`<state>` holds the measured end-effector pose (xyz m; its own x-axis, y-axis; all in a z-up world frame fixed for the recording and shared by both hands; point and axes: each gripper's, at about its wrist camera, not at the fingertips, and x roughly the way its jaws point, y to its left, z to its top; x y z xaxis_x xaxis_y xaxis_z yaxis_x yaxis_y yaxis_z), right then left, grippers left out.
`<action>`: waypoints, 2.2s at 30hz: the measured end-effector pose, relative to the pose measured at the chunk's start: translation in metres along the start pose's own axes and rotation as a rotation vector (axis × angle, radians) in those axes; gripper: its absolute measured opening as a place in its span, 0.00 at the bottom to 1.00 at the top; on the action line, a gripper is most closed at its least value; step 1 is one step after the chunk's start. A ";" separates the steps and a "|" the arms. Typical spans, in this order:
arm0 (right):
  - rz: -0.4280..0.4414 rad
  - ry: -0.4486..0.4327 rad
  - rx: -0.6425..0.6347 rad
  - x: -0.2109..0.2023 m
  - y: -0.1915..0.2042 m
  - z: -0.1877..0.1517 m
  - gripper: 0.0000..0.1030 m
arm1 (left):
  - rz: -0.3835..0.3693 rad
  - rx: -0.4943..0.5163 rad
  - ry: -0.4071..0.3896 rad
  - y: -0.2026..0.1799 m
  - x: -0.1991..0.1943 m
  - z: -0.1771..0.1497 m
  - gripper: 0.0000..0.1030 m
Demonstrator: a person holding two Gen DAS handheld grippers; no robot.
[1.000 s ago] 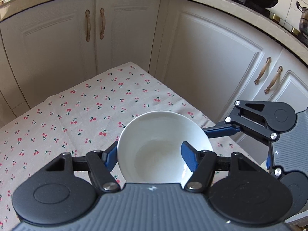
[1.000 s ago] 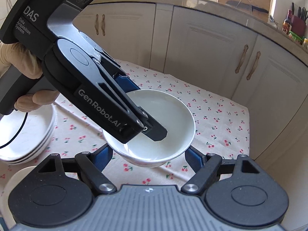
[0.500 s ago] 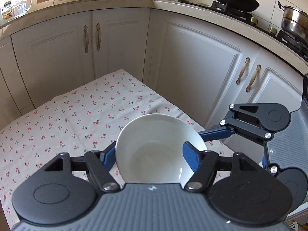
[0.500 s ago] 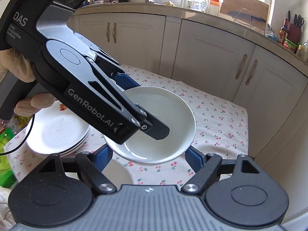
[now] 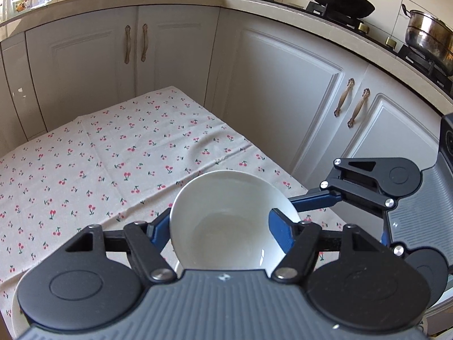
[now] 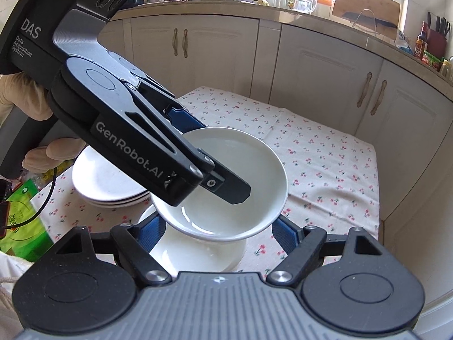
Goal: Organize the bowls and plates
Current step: 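Lower the nested bowls onto the plate stack, open and withdraw the left gripper, then clamp the bowl stack between both grippers from opposite sides and lift it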
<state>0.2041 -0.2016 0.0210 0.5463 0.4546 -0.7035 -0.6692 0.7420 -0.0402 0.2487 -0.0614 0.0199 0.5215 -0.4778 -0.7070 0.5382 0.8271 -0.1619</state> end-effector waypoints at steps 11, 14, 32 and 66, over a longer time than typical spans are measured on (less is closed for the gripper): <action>-0.008 0.027 -0.022 0.008 0.017 -0.019 0.83 | -0.012 -0.022 0.009 0.000 0.007 -0.028 0.68; -0.014 0.033 -0.025 0.009 0.021 -0.022 0.83 | -0.021 -0.037 0.009 0.003 0.008 -0.031 0.69; -0.008 0.047 -0.027 0.014 0.026 -0.026 0.83 | -0.046 -0.059 0.002 0.009 0.012 -0.042 0.70; -0.006 0.029 0.021 0.012 0.019 -0.055 1.00 | -0.088 0.113 -0.089 0.012 -0.031 -0.085 0.88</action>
<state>0.1706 -0.2087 -0.0274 0.5348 0.4360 -0.7238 -0.6553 0.7548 -0.0295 0.1826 -0.0114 -0.0183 0.5229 -0.5759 -0.6285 0.6532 0.7444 -0.1386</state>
